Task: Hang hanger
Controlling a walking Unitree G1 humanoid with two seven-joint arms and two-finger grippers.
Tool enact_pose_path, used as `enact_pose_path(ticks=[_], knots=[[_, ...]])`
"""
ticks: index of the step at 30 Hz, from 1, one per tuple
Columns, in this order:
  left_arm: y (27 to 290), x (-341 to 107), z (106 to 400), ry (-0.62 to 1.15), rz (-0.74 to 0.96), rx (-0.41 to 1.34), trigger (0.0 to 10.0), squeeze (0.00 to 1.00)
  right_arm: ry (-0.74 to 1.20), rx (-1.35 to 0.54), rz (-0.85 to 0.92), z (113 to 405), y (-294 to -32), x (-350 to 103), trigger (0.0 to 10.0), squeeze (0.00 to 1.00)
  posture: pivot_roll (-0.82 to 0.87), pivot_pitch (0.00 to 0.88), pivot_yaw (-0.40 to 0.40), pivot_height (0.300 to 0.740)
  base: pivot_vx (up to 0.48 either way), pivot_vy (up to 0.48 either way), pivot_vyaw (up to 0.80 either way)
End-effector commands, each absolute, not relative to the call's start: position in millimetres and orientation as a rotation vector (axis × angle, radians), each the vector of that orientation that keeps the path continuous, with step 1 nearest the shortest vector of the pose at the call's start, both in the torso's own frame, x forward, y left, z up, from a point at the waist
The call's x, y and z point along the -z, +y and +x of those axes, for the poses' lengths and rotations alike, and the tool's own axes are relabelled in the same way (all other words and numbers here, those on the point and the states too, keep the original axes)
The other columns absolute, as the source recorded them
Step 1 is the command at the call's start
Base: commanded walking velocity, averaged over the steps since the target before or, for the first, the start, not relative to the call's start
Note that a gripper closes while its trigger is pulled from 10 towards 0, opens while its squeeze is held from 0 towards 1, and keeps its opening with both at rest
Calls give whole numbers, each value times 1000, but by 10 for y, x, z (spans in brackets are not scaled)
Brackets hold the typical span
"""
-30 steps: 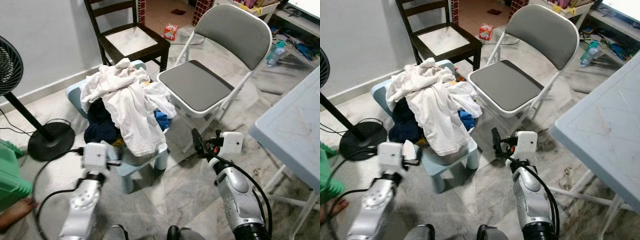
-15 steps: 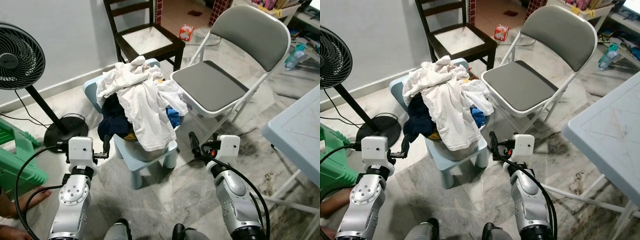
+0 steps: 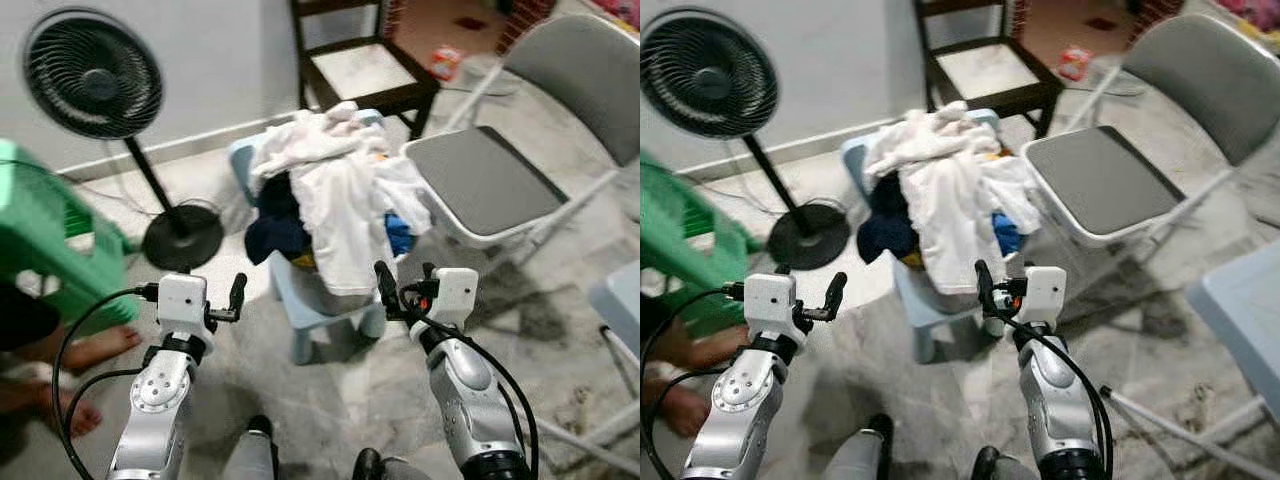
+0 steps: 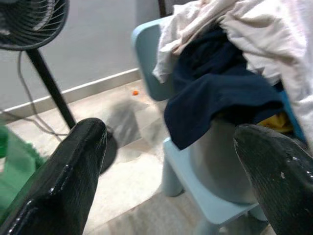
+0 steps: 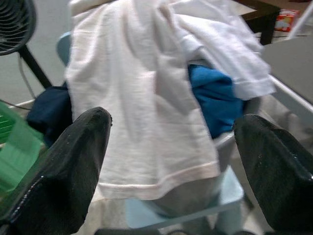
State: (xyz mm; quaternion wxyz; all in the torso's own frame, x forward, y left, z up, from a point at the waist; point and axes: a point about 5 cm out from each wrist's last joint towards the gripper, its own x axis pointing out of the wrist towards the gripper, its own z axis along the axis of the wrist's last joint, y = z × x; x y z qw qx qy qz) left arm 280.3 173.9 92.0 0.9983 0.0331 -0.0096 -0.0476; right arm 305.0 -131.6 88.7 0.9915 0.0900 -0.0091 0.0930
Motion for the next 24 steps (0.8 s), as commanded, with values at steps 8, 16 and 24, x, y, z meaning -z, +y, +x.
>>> enact_pose_path(ticks=[8,16,24], knots=[[1671,-885,2766,3,51,139,10000,0,-6,-162,183,3011,-1379,-840,10000,0,238,257,-25,740,207,0,0],[1660,-873,2766,9,48,147,10000,0,-6,-163,182,3015,-1382,-841,10000,0,238,259,-27,740,284,0,0],[1645,-869,2759,13,44,151,10000,0,-2,-169,183,3014,-1367,-832,10000,0,240,261,-29,740,287,0,0]])
